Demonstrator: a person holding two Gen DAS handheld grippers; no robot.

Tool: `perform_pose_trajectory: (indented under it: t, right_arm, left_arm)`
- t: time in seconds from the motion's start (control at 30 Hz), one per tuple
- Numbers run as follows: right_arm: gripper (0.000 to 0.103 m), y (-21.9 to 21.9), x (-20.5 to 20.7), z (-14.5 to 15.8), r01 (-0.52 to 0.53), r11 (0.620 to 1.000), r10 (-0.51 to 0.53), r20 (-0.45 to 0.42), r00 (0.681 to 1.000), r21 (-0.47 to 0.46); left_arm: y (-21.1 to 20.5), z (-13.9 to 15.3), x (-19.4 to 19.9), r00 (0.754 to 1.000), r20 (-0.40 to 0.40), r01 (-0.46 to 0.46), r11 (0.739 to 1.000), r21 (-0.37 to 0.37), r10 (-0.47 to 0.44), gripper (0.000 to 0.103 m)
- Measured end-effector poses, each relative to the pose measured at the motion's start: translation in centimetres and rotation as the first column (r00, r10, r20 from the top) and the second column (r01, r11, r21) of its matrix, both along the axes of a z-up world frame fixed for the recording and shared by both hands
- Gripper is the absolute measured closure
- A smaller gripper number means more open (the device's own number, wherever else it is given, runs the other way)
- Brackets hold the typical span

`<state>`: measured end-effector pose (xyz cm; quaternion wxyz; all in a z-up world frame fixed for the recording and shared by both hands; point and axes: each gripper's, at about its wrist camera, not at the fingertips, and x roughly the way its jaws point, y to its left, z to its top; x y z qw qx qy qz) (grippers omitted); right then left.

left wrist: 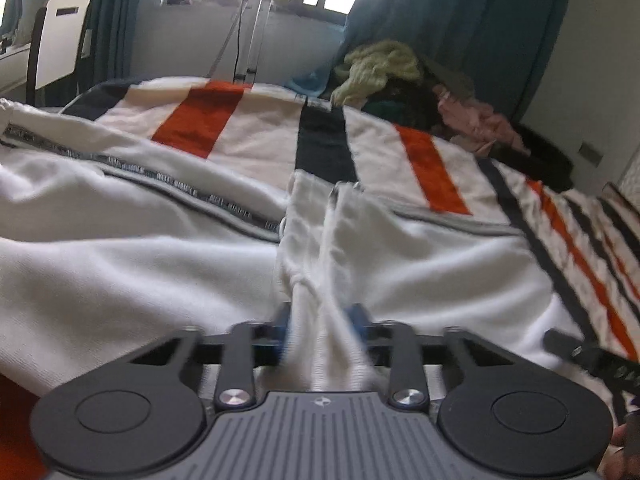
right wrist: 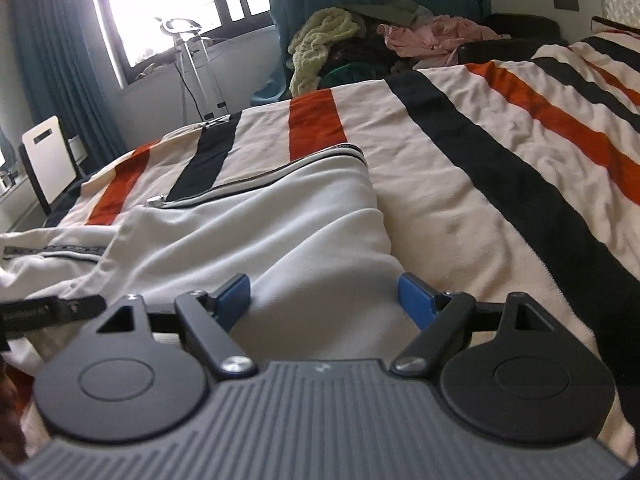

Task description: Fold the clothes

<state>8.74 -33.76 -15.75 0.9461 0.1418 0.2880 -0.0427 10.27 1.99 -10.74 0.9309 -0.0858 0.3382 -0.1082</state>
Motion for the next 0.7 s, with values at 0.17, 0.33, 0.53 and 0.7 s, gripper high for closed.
perform_pose_trajectory:
  t: [0.17, 0.33, 0.53, 0.7]
  right_arm:
    - [0.019, 0.5, 0.1, 0.0, -0.024, 0.999, 0.024, -0.003, 1.000, -0.022]
    - [0.021, 0.9, 0.0, 0.3, -0.065, 0.998, 0.065, 0.008, 0.998, -0.015]
    - [0.019, 1.8, 0.2, 0.1, -0.089, 0.994, 0.089, -0.007, 0.996, -0.060]
    - [0.020, 1.6, 0.3, -0.1, -0.076, 0.996, 0.076, -0.017, 0.997, -0.054]
  left_arm:
    - [1.2, 2.6, -1.6, 0.996, 0.086, -0.003, 0.994, -0.110, 0.012, 0.088]
    - [2.7, 3.6, -2.7, 0.998, 0.050, -0.041, 0.989, -0.145, 0.049, 0.088]
    - [2.9, 1.6, -1.4, 0.996, -0.064, -0.065, 0.994, -0.085, 0.059, 0.084]
    - [3.7, 1.3, -0.8, 0.990, -0.120, -0.086, 0.991, -0.106, 0.073, 0.059]
